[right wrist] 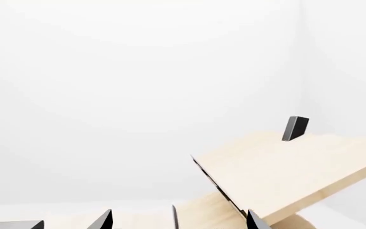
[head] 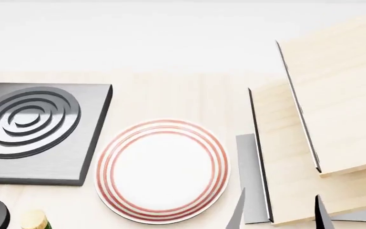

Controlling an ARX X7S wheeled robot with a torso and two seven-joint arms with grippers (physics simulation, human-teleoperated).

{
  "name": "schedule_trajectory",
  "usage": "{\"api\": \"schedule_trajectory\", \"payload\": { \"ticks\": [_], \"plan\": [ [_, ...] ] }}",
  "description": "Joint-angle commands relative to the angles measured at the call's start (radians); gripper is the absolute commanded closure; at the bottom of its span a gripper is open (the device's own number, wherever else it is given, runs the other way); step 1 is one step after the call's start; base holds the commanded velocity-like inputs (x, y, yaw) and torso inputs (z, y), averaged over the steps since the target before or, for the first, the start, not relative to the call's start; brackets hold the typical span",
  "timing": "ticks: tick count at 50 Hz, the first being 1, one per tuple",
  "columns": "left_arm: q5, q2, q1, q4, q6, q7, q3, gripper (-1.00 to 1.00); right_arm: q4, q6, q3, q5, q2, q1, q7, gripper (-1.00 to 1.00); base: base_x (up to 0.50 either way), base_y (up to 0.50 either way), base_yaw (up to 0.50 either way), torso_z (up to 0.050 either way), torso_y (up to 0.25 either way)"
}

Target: Pick up the akita bowl and put it on the plate.

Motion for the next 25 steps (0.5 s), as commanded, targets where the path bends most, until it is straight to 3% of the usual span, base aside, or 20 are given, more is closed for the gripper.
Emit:
{"api": "schedule_trajectory", "payload": {
  "ticks": [1, 5, 25],
  "plan": [
    [0.000, -0.004, -0.001, -0.006, 0.004, -0.005, 0.005, -1.00, 0.017, -0.010, -0.008, 0.000, 0.003, 0.004, 0.003, -1.00, 0.37, 0.00, 0.00, 0.000, 0.000],
    [-0.001, -0.007, 0.000, -0.006, 0.005, -0.007, 0.006, -1.00, 0.012, 0.021, -0.009, 0.002, 0.002, 0.008, 0.010, -1.00, 0.31, 0.00, 0.00, 0.000, 0.000],
    [0.016, -0.030, 0.007, 0.045, -0.032, -0.021, -0.011, -1.00, 0.020, 0.009, -0.025, -0.002, 0.007, 0.012, 0.016, -1.00, 0.00, 0.00, 0.00, 0.000, 0.000]
  ]
}}
